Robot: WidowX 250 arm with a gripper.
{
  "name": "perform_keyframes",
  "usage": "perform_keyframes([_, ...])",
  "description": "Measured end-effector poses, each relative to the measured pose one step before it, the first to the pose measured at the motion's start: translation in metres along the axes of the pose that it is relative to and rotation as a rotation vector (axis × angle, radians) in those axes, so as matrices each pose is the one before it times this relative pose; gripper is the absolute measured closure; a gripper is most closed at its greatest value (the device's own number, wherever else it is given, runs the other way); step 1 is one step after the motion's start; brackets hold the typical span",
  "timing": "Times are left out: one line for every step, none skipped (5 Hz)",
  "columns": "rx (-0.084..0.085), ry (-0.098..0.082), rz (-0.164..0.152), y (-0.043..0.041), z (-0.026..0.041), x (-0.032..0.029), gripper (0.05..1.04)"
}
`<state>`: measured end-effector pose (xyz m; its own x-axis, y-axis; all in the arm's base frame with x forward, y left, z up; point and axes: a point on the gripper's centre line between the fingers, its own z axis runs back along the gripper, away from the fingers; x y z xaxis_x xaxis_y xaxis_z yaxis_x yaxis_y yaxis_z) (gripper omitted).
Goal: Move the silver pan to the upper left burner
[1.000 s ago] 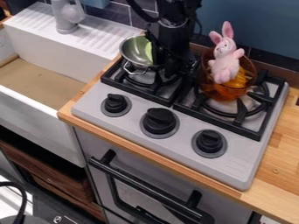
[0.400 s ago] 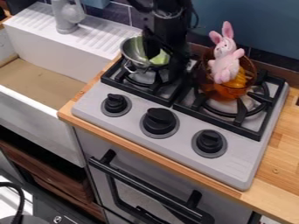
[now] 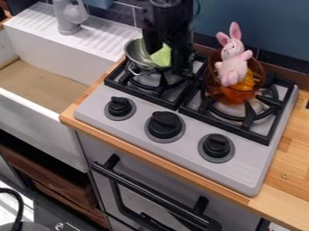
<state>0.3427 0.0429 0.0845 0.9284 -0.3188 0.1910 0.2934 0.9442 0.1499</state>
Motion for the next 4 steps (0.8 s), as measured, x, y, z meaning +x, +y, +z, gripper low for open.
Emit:
perform_keyframes([-0.0382, 0.0170, 0.0057, 0.00229, 0.00668, -0.00134, 0.085])
perform_keyframes([-0.0409, 0.0187, 0.0159, 0.00363, 0.01041, 0.00096, 0.084])
perform_keyframes([-0.0344, 0.0137, 0.0305, 0.00207, 0.00825, -0.00089, 0.084])
perform_keyframes([-0.0233, 0.0017, 0.0171, 0.00012, 0.00153, -0.00122, 0.084])
